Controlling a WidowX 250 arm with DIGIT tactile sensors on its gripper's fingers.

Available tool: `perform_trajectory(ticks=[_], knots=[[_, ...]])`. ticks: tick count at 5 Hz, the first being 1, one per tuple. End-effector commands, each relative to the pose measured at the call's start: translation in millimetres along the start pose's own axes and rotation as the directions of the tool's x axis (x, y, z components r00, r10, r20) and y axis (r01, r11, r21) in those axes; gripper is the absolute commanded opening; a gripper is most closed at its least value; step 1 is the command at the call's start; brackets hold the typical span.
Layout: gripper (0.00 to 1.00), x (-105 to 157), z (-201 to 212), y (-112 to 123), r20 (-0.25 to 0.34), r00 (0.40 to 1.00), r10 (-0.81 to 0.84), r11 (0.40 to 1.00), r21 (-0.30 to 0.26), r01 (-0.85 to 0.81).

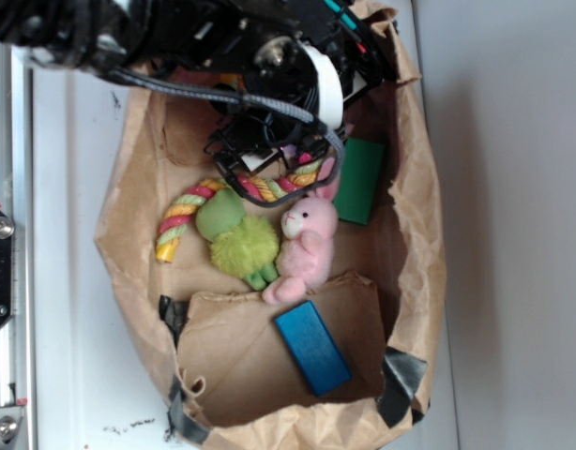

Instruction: Grab the multicolored rope.

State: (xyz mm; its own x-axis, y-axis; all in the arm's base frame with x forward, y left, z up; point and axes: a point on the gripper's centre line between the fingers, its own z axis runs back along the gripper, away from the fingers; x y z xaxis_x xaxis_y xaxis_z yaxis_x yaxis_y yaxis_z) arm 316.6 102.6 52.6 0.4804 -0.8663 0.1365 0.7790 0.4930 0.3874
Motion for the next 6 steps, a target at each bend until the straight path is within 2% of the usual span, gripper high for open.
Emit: perform_trajectory(ticks=[1,3,6], knots=[[1.0,9.2,9.9,14.5,0.023,1.0,-0.012,0.997,0.075,0.01],[1.0,13.1,-5.3,-0.5,0.031,0.999,-0.036,0.997,0.065,0.034],[1.0,15.0,-9.0,-6.9,0.042,0.998,-0.044,0.997,0.065,0.041]])
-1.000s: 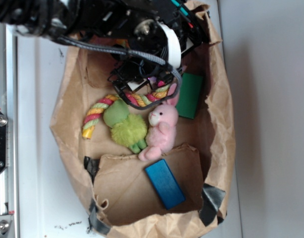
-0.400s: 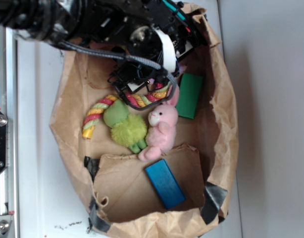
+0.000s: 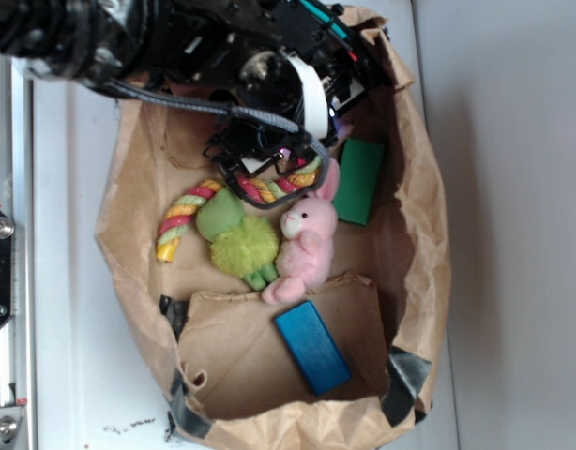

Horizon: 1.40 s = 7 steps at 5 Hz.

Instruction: Grab the multicolored rope.

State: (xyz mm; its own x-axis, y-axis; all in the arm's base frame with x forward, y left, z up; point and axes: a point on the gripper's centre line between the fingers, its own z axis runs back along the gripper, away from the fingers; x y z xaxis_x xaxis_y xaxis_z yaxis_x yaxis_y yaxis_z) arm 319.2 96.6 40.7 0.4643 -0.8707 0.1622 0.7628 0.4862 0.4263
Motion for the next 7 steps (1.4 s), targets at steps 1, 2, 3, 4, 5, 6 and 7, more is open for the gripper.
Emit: perform_trajectory(ticks=[1,2,3,4,5,6,7], knots=[[1.0,11.3,-3.1,-6.1,0.013,0.999,-0.041,0.999,0.019,0.04],[1.0,11.6,-5.9,-9.5,0.027,0.999,-0.03,0.999,0.018,0.03],[1.0,9.4,-0.1,-6.0,0.044,0.999,-0.016,1.0,0.015,0.016],[0.0,8.4,-0.1,-5.3,0.045,0.999,0.003,1.0,0.007,-0.003],[0.0,8.2,1.9,-3.5,0.051,0.999,0.011,1.0,0.009,-0.012],[0.0,7.9,3.9,-1.3,0.058,0.998,0.018,1.0,0.011,-0.019],[0.0,7.5,6.1,0.4,0.064,0.998,0.025,1.0,0.015,-0.026]])
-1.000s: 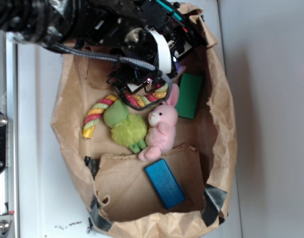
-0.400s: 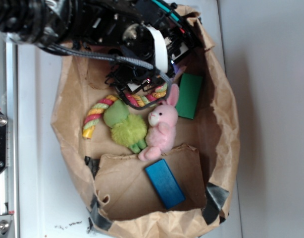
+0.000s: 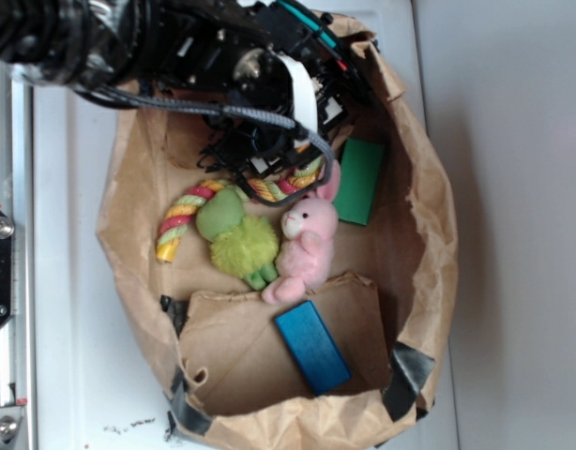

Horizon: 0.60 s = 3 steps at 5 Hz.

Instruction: Grab the multicolored rope.

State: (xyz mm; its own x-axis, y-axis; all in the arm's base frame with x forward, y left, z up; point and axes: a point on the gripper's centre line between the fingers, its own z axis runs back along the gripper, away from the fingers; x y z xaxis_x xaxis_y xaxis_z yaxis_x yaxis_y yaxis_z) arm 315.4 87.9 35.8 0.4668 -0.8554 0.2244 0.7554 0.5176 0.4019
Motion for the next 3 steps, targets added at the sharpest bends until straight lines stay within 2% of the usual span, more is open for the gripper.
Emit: perform_trajectory(ticks=[1,3], knots=[[0.0,3.0,9.6,11.0,0.016,1.0,-0.005,0.999,0.036,0.004],[0.0,-1.8,23.4,20.9,0.02,0.998,0.066,0.997,0.029,-0.066]])
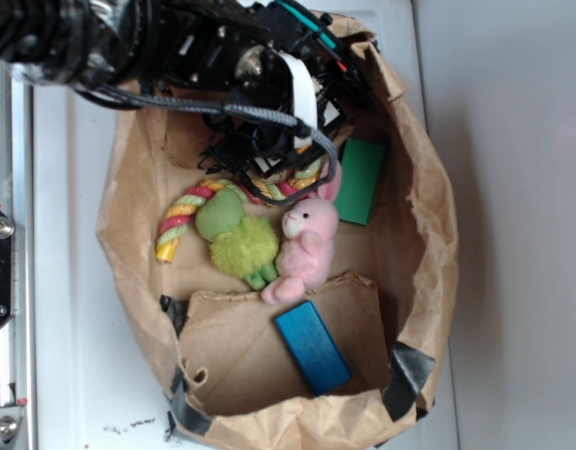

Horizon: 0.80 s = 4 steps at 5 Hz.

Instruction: Grab the multicolored rope.

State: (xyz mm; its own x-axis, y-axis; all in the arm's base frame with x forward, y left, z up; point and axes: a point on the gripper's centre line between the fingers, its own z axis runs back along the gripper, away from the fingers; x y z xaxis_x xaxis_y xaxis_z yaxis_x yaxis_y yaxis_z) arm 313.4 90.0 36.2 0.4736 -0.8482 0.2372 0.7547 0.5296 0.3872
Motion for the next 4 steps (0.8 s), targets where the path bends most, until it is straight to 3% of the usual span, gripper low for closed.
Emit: perform_trajectory(ticks=[1,2,4], knots=[[0.0,-1.4,47.0,29.1,0.012,0.988,0.154,0.988,0.019,-0.154],[0.0,0.9,60.9,34.8,0.013,0.972,0.233,0.973,-0.006,-0.233],[0.0,6.4,81.3,35.4,-0.013,0.937,0.349,0.936,0.052,-0.347]])
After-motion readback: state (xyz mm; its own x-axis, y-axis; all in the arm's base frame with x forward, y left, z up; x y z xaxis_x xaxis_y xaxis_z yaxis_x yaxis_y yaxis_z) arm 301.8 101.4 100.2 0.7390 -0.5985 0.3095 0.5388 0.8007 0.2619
